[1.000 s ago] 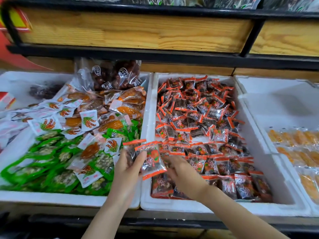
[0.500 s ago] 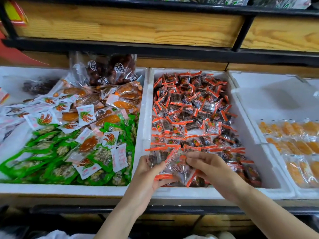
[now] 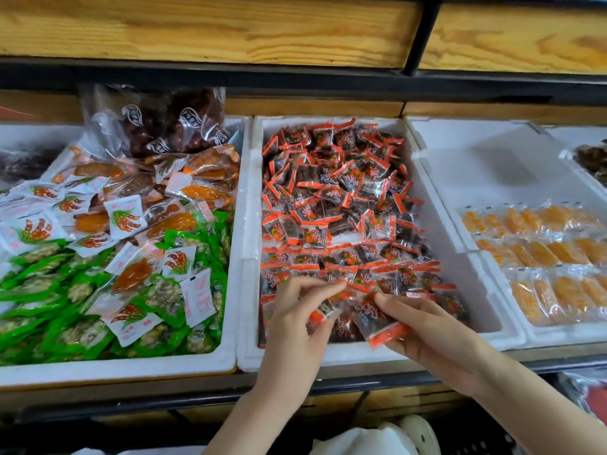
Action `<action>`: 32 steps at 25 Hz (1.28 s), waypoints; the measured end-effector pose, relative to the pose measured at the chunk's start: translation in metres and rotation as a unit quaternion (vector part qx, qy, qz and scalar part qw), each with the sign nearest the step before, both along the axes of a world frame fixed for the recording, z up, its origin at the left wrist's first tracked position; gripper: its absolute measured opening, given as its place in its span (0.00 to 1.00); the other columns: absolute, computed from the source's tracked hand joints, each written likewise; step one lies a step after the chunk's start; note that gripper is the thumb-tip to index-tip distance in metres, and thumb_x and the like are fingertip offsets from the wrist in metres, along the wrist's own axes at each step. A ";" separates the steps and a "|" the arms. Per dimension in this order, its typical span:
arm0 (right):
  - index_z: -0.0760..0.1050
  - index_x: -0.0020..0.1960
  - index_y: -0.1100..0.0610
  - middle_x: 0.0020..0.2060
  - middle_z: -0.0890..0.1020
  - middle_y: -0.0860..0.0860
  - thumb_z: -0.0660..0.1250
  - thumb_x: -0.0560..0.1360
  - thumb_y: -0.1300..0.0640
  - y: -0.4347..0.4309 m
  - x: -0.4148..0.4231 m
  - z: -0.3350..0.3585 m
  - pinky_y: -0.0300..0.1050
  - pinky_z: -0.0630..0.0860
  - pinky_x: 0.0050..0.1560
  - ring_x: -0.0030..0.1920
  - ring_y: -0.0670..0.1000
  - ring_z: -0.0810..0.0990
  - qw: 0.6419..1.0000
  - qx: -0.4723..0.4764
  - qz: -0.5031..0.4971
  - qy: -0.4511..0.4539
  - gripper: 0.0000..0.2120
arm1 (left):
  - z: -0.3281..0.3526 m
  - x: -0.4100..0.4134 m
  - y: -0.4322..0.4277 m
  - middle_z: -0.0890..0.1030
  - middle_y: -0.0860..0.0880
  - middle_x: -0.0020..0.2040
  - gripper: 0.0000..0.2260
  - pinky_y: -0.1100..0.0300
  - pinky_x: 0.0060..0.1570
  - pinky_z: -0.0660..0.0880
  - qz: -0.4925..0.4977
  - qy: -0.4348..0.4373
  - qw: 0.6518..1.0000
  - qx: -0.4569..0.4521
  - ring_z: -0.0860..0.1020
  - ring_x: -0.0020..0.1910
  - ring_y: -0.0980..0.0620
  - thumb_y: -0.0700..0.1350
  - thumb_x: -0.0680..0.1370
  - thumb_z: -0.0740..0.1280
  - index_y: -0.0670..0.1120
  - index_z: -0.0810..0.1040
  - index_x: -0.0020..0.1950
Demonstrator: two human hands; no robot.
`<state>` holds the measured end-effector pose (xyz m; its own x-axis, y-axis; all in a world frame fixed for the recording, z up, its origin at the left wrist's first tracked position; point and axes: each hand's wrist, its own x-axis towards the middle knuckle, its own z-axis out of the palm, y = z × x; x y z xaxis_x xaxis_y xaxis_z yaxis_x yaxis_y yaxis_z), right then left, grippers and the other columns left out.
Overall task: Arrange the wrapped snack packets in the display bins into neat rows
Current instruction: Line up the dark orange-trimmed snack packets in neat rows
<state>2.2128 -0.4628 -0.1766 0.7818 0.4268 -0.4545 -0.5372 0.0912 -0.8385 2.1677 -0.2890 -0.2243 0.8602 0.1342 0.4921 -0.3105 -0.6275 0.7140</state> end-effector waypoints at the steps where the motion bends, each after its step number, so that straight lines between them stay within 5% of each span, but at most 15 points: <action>1: 0.81 0.46 0.63 0.38 0.83 0.56 0.67 0.70 0.56 0.000 -0.003 0.001 0.36 0.79 0.34 0.34 0.47 0.82 1.000 0.009 0.004 -0.003 0.11 | -0.002 -0.003 -0.005 0.71 0.59 0.57 0.27 0.76 0.60 0.63 -0.024 0.004 1.000 0.019 0.68 0.61 0.66 0.36 0.73 0.71 0.62 0.73 0.65; 5: 0.80 0.49 0.59 0.36 0.83 0.52 0.65 0.70 0.51 -0.001 -0.011 0.002 0.36 0.79 0.39 0.34 0.45 0.81 0.998 0.005 0.026 -0.051 0.14 | 0.007 -0.018 -0.017 0.55 0.68 0.69 0.22 0.78 0.64 0.53 -0.138 0.122 0.983 -0.012 0.54 0.70 0.72 0.57 0.78 0.56 0.71 0.57 0.71; 8: 0.80 0.50 0.59 0.40 0.84 0.55 0.66 0.70 0.52 -0.003 -0.012 0.002 0.37 0.79 0.41 0.37 0.48 0.82 0.997 -0.019 0.020 -0.076 0.13 | 0.016 -0.021 -0.016 0.58 0.72 0.69 0.17 0.75 0.65 0.57 -0.152 0.163 0.971 -0.088 0.55 0.69 0.74 0.66 0.77 0.53 0.72 0.64 0.66; 10: 0.80 0.51 0.60 0.44 0.84 0.57 0.65 0.72 0.53 -0.002 -0.014 0.002 0.37 0.79 0.41 0.40 0.50 0.83 0.995 -0.015 0.029 -0.090 0.13 | 0.020 -0.020 -0.016 0.65 0.70 0.67 0.15 0.71 0.65 0.64 -0.143 0.162 0.965 -0.148 0.61 0.68 0.71 0.57 0.79 0.60 0.71 0.66 0.65; 12: 0.78 0.55 0.61 0.48 0.84 0.56 0.64 0.75 0.56 -0.002 -0.015 -0.001 0.36 0.78 0.44 0.45 0.50 0.83 0.991 -0.029 0.044 -0.121 0.12 | 0.018 -0.019 -0.011 0.72 0.64 0.63 0.24 0.65 0.62 0.71 -0.121 0.179 0.949 -0.229 0.70 0.63 0.68 0.46 0.77 0.68 0.69 0.65 0.65; 15: 0.75 0.58 0.58 0.50 0.84 0.51 0.62 0.77 0.61 -0.001 -0.017 -0.001 0.36 0.76 0.49 0.52 0.48 0.82 0.984 -0.059 0.076 -0.152 0.10 | 0.015 -0.013 -0.003 0.78 0.59 0.59 0.23 0.56 0.61 0.74 -0.087 0.243 0.928 -0.269 0.76 0.59 0.62 0.45 0.73 0.73 0.65 0.70 0.61; 20: 0.75 0.53 0.57 0.31 0.82 0.43 0.71 0.72 0.60 -0.008 0.001 -0.001 0.34 0.74 0.37 0.35 0.42 0.81 0.945 -0.210 0.055 -0.244 0.11 | 0.019 -0.004 0.006 0.82 0.52 0.52 0.13 0.50 0.57 0.77 -0.052 0.264 0.906 -0.326 0.81 0.52 0.53 0.42 0.75 0.71 0.55 0.77 0.56; 23: 0.76 0.44 0.50 0.37 0.81 0.45 0.74 0.69 0.55 -0.017 0.028 0.003 0.45 0.75 0.43 0.41 0.52 0.80 0.877 -0.333 0.078 -0.336 0.08 | 0.028 0.012 0.020 0.80 0.57 0.49 0.12 0.57 0.54 0.75 -0.040 0.289 0.930 -0.223 0.79 0.50 0.55 0.43 0.75 0.70 0.60 0.75 0.52; 25: 0.75 0.44 0.46 0.39 0.79 0.41 0.73 0.70 0.56 -0.019 0.045 0.006 0.39 0.72 0.40 0.39 0.47 0.78 0.855 -0.364 0.118 -0.351 0.09 | 0.032 0.031 0.033 0.77 0.57 0.53 0.13 0.55 0.57 0.75 -0.049 0.300 0.947 -0.099 0.79 0.51 0.55 0.43 0.75 0.71 0.61 0.74 0.51; 28: 0.73 0.48 0.51 0.34 0.75 0.42 0.75 0.69 0.56 -0.013 0.070 -0.001 0.32 0.67 0.32 0.32 0.41 0.75 0.846 -0.389 0.143 -0.337 0.12 | 0.036 0.062 0.048 0.79 0.52 0.53 0.11 0.56 0.50 0.78 -0.069 0.307 0.949 -0.033 0.81 0.48 0.52 0.43 0.73 0.73 0.51 0.75 0.51; 32: 0.77 0.51 0.55 0.42 0.81 0.51 0.69 0.74 0.56 -0.005 0.097 -0.025 0.38 0.73 0.41 0.41 0.49 0.79 0.794 -0.428 0.217 -0.372 0.07 | 0.026 0.090 0.050 0.79 0.51 0.50 0.13 0.56 0.53 0.71 -0.109 0.357 0.923 0.098 0.77 0.52 0.50 0.48 0.74 0.72 0.46 0.77 0.55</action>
